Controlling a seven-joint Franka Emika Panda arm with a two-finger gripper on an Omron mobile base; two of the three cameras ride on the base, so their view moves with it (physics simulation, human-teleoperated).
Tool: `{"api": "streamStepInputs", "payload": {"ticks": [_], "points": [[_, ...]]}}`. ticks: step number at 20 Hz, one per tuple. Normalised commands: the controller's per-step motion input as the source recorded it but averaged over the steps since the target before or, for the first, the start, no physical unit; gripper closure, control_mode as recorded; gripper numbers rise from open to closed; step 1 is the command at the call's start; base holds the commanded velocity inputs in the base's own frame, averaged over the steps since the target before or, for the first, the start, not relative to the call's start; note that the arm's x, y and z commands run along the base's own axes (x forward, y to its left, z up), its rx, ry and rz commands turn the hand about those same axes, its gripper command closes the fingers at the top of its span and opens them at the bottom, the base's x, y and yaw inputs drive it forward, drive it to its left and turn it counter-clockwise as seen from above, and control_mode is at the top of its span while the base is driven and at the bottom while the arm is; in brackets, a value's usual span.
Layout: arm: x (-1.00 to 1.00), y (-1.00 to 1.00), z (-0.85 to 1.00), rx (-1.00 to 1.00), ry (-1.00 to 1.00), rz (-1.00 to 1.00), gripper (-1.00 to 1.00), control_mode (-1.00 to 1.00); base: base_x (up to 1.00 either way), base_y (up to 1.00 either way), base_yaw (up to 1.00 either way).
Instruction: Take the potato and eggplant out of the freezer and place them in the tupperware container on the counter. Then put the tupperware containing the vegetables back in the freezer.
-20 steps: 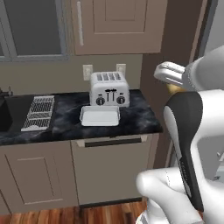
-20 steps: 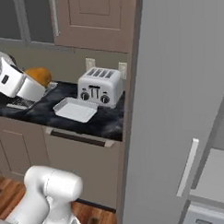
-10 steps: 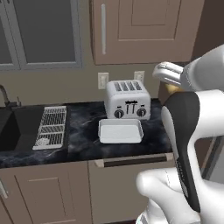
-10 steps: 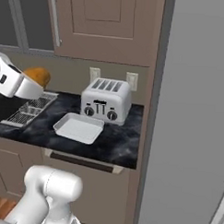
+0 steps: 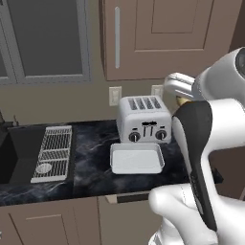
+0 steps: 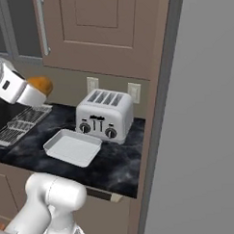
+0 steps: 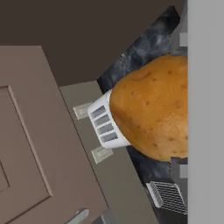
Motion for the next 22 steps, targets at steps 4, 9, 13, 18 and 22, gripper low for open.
{"api": "streamStepInputs", "payload": {"ticks": [4, 9, 13, 18, 22], "points": [[0.23, 0.12, -0.8, 0.0, 0.12, 0.03, 1.0, -1.0, 0.0, 0.0, 0.0], [0.51, 0.13, -0.83, 0.0, 0.13, 0.06, 1.0, -1.0, 0.0, 0.0, 0.0], [0.78, 0.19, -0.77, 0.0, 0.2, 0.07, 1.0, -1.0, 0.0, 0.0, 0.0], [0.78, 0.2, -0.78, 0.0, 0.18, 0.07, 1.0, -1.0, 0.0, 0.0, 0.0], [0.69, 0.21, -0.84, 0.0, 0.17, 0.08, 1.0, -1.0, 0.0, 0.0, 0.0]]}}
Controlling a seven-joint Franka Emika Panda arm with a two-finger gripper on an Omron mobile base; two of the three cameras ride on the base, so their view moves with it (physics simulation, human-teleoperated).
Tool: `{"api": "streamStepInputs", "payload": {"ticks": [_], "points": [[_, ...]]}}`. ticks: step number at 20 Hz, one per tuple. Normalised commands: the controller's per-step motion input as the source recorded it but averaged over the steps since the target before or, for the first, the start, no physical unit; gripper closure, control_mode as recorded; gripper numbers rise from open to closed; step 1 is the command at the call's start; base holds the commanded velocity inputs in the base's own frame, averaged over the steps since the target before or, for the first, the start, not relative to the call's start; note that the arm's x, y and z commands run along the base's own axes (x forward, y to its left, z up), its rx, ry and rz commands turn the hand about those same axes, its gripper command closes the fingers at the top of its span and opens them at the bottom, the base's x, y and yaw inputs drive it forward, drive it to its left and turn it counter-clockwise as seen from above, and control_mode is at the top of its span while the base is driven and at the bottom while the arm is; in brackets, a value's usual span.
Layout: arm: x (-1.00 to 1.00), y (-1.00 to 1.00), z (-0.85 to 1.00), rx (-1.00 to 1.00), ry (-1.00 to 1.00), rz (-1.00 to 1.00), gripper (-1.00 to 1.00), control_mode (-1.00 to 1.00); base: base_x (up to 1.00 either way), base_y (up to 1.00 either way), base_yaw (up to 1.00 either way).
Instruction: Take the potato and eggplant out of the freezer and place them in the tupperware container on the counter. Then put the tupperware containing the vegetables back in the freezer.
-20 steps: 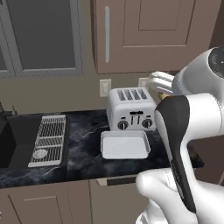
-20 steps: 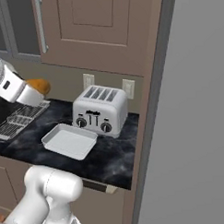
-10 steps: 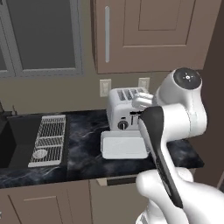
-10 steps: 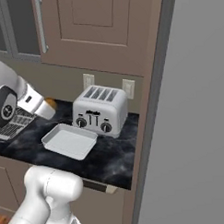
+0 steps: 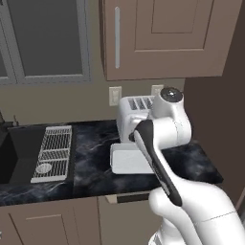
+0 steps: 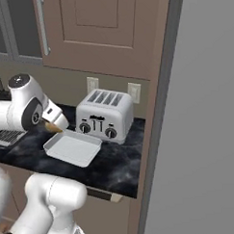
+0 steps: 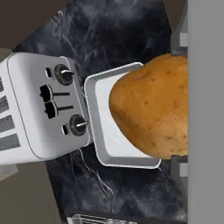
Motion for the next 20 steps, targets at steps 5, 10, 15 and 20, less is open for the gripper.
{"api": "streamStepInputs", "payload": {"ticks": [5, 10, 15, 20], "points": [[0.64, 0.15, -0.73, 0.0, 0.1, 0.06, 1.0, -1.0, 0.0, 0.0, 0.0], [0.57, 0.06, -0.58, 0.0, 0.04, 0.03, 1.0, -1.0, 0.0, 0.0, 0.0], [0.51, 0.08, -0.58, 0.0, 0.05, 0.02, 1.0, -1.0, 0.0, 0.0, 0.0], [0.38, 0.16, -0.54, 0.0, 0.01, 0.03, 1.0, -1.0, 0.0, 0.0, 0.0]]}}
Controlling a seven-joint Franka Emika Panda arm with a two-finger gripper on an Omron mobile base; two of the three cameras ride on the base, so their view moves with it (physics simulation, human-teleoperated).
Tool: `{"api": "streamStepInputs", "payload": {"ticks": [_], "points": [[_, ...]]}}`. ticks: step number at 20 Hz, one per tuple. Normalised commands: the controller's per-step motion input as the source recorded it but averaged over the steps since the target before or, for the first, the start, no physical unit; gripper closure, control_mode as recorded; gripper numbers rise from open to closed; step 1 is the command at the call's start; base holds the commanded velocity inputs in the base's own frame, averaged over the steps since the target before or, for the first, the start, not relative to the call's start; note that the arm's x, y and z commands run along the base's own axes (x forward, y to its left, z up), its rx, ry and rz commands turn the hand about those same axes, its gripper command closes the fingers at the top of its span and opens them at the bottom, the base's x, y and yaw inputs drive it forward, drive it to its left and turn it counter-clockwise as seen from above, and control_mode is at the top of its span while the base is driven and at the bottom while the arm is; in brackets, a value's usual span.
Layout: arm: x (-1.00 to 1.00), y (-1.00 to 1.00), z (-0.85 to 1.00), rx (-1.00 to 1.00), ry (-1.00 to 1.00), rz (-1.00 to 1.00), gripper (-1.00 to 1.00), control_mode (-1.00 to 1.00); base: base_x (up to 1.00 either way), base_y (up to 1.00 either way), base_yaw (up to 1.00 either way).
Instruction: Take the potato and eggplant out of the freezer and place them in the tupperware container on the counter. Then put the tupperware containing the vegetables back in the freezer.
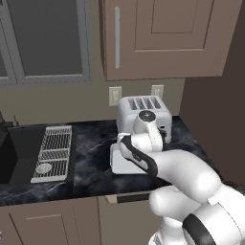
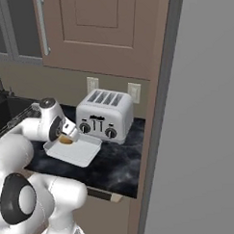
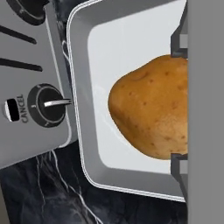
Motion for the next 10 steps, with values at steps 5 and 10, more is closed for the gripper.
{"api": "streamStepInputs", "payload": {"ticks": [5, 10], "points": [[0.38, 0.12, -0.42, 0.0, 0.0, 0.02, 1.0, -1.0, 0.0, 0.0, 0.0], [0.27, 0.12, -0.38, 0.0, 0.01, 0.01, 1.0, -1.0, 0.0, 0.0, 0.0]]}}
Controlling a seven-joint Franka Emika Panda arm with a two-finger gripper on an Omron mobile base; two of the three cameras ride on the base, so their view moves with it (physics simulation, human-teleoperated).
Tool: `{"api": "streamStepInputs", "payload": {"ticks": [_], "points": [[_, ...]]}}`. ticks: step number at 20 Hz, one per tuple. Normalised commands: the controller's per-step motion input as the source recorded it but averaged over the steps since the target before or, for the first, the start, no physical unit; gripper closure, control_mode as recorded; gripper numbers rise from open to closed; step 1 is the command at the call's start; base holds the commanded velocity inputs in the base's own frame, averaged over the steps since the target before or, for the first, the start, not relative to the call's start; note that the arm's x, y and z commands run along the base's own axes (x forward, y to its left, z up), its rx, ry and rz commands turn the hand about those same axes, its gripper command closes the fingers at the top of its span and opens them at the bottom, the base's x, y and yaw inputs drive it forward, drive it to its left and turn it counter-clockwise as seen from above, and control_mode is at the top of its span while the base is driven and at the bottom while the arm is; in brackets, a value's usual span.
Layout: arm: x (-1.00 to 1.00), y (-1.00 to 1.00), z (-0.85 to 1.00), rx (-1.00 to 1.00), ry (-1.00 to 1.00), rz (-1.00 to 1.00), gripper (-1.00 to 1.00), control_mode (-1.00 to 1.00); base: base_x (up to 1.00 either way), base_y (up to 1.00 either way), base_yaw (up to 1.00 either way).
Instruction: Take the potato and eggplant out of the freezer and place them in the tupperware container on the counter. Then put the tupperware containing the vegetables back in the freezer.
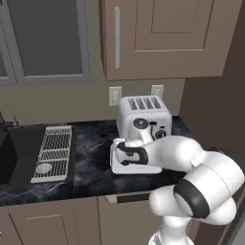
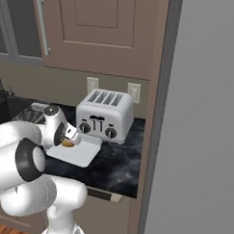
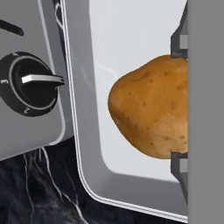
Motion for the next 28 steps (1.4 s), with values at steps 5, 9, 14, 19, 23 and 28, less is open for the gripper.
{"api": "streamStepInputs", "payload": {"ticks": [5, 9, 14, 19, 23, 28], "points": [[0.1, 0.11, -0.25, 0.0, 0.01, 0.0, -1.0, -1.0, 0.0, 0.0, 0.0], [0.01, 0.0, 0.0, 0.0, 0.0, 0.0, -1.0, -1.0, 0.0, 0.0, 0.0], [0.0, 0.0, 0.08, 0.0, -0.01, 0.0, -1.0, -1.0, 0.0, 0.0, 0.0], [-0.03, 0.0, 0.42, 0.0, -0.09, 0.0, -1.0, -1.0, 0.0, 0.0, 0.0], [-0.38, -0.01, 0.77, 0.0, -0.19, 0.0, -1.0, -1.0, 0.0, 0.0, 0.0], [-0.95, -0.1, 0.99, 0.01, -0.26, 0.0, -1.0, -1.0, 0.0, 0.0, 0.0]]}}
